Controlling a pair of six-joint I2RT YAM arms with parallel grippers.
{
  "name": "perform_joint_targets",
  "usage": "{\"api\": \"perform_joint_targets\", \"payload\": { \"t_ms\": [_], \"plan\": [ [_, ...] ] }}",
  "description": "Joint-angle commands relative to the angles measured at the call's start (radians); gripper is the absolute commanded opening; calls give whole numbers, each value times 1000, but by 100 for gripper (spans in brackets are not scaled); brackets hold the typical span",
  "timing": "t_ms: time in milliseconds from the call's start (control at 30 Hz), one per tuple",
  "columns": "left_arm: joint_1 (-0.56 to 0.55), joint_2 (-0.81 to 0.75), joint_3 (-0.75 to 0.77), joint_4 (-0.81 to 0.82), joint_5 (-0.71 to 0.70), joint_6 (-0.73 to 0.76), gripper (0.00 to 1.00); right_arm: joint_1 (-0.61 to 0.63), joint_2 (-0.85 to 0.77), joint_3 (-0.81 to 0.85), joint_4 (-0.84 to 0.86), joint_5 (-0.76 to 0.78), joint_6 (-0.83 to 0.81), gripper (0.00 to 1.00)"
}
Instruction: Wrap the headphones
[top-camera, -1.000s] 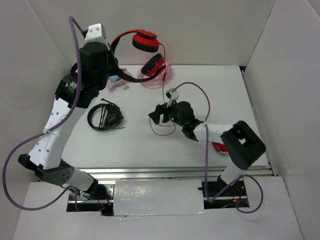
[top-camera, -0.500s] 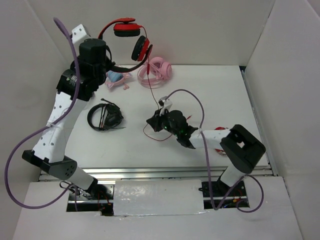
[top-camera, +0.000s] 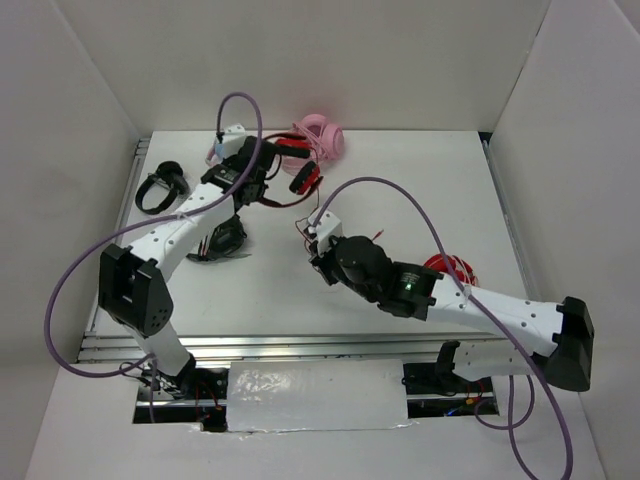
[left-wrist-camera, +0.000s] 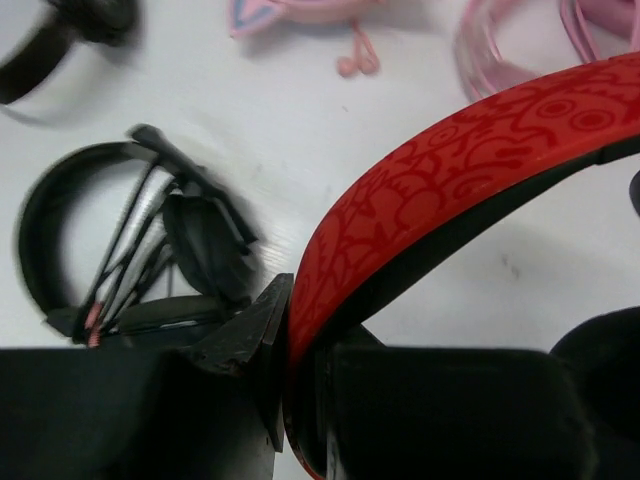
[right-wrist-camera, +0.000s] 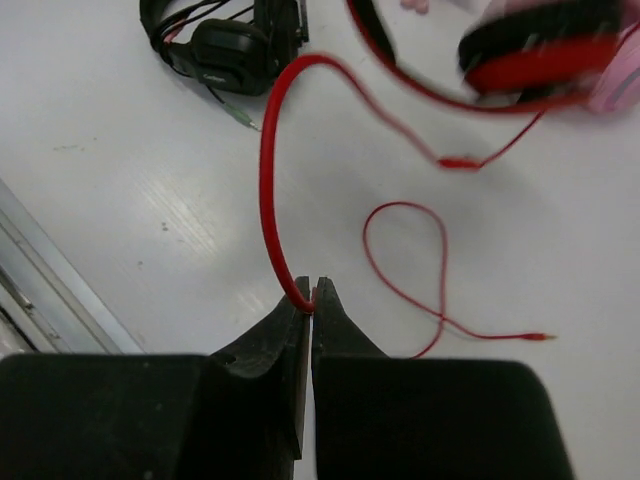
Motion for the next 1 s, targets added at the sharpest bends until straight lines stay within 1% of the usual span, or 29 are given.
{"api": "perform_joint_targets", "payload": {
  "t_ms": [0, 33, 67, 100, 133, 167, 200, 267, 300, 333, 367, 433, 500, 533, 633, 667, 767, 833, 933, 967],
  "plan": [
    [-42, -60, -123, 309, 145, 131, 0, -14, -24, 139, -233, 14, -234, 0],
    [-44, -75, -161, 350, 174, 151, 0, -27, -17, 167, -260, -8, -265, 0],
    [-47, -106, -196, 431, 204, 202, 0, -40, -12, 228, -320, -69, -294, 0],
    [-53, -127, -230, 470, 270, 228, 0, -55, -8, 256, -336, -92, -324, 0],
    [-59, -146, -297, 507, 292, 252, 0, -89, -3, 280, -357, -118, -382, 0],
    [-65, -190, -331, 574, 318, 316, 0, -103, 8, 326, -377, -144, -408, 0],
    [-80, -213, -360, 602, 365, 349, 0, -120, 14, 352, -408, -146, -434, 0],
    [-97, -253, -443, 651, 395, 406, 0, -166, 20, 412, -440, -137, -502, 0],
    [-111, -293, -469, 672, 412, 465, 0, -181, 22, 432, -445, -113, -520, 0],
    [-117, -313, -516, 682, 435, 489, 0, -216, 23, 466, -446, -105, -557, 0],
    [-132, -352, -541, 688, 461, 550, 0, -235, 23, 478, -454, -103, -575, 0],
    [-151, -388, -607, 706, 519, 595, 0, -271, 19, 497, -439, -109, -609, 0],
    [-186, -433, -652, 702, 553, 654, 0, -320, 17, 511, -396, -119, -657, 0],
    [-197, -454, -662, 693, 582, 671, 0, -334, 20, 521, -376, -119, -672, 0],
    [-252, -480, -687, 657, 610, 723, 0, -383, 57, 560, -328, -113, -718, 0],
    [-267, -497, -696, 653, 620, 737, 0, -396, 69, 598, -324, -117, -726, 0],
    [-333, -538, -728, 659, 672, 756, 0, -442, 129, 685, -330, -166, -726, 0],
    [-355, -563, -755, 660, 685, 759, 0, -485, 172, 717, -324, -195, -707, 0],
    [-389, -623, -775, 651, 685, 762, 0, -567, 233, 734, -296, -241, -639, 0],
    [-401, -659, -778, 645, 685, 762, 0, -590, 247, 738, -296, -290, -612, 0]
  ]
}}
